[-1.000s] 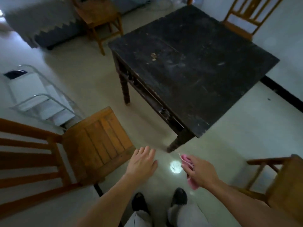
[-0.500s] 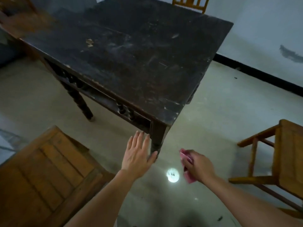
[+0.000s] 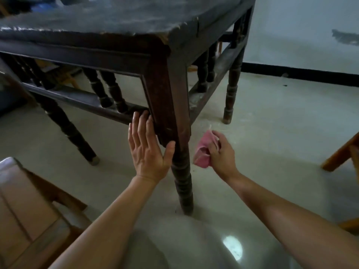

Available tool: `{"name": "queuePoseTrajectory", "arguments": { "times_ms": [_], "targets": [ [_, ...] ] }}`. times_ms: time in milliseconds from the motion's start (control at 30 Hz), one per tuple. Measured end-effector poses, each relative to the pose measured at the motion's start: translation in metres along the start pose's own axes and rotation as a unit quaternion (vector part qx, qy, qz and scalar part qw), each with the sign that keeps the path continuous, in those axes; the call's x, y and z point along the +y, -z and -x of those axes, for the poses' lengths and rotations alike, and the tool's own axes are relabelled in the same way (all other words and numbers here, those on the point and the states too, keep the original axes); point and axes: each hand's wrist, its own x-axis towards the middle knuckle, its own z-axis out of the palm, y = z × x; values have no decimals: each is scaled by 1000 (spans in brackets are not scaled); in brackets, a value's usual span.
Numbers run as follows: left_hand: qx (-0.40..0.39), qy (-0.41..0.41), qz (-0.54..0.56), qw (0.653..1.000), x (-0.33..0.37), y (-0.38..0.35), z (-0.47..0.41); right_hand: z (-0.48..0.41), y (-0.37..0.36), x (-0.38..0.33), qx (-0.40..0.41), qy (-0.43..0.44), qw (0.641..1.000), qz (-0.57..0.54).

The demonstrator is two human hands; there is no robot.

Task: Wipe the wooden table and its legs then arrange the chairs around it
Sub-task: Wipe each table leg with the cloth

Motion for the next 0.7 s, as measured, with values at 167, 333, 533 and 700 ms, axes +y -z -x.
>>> {"name": "queuePoseTrajectory", "arguments": {
  "times_ms": [167, 333, 533, 700],
  "targets": [
    [3, -1, -8, 1000, 0, 0, 1, 5, -2, -47, 31, 53, 987, -147],
    [1, -12, -38, 999, -4, 0, -2, 70, -14, 15, -153, 137, 977, 56],
    [10, -23, -59, 998, -6, -4, 0, 26, 26, 35, -99, 12, 993, 67],
    [21, -26, -69, 997, -6, -6, -1, 13, 0, -41, -144, 42, 982, -116]
  ]
}}
